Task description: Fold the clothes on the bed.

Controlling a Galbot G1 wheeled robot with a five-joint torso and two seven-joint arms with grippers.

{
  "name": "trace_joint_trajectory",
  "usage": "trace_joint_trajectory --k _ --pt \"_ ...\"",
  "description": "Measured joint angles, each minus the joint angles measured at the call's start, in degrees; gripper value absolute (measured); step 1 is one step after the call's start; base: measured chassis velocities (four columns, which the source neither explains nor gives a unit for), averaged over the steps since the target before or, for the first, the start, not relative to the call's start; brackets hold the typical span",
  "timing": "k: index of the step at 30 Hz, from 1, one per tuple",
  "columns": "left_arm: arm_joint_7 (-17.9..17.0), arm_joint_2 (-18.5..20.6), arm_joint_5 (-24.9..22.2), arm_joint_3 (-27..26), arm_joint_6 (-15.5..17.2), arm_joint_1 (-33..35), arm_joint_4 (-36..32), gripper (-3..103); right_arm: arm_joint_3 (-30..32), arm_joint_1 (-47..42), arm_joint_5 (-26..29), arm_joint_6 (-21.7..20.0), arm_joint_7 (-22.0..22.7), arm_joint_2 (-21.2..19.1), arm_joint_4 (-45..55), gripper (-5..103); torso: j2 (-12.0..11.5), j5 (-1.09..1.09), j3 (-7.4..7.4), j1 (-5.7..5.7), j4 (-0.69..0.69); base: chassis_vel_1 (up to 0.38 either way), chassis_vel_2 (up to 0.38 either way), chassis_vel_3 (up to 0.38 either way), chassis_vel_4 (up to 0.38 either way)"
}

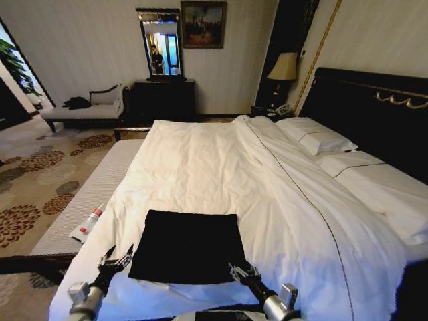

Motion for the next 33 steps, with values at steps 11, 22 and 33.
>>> trace_joint_trajectory --k 11,22,33 --pt "-1.9 0.5 -8.3 -2.3 3.6 -8.1 -0.9 100 5.9 3.2 3.9 0.2 0.3 2.2 0.9 100 0.0 0.00 0.01 0.01 -0.01 0.000 0.000 0.000 0.000" --pt "-4.3 4.7 -10.5 1.4 9.0 -19.6 1.3 100 11.0 9.7 11.8 -3.1 2.1 -0.4 1.2 100 0.0 0.02 0.01 0.02 -0.01 0.000 0.000 0.000 0.000" --pt "-7.6 7.1 -14.9 11.8 14.5 -30.0 3.5 100 11.0 21.4 30.3 -13.1 6.8 -10.1 -3.7 100 0.0 0.02 0.02 0.03 -0.02 0.000 0.000 0.000 0.000"
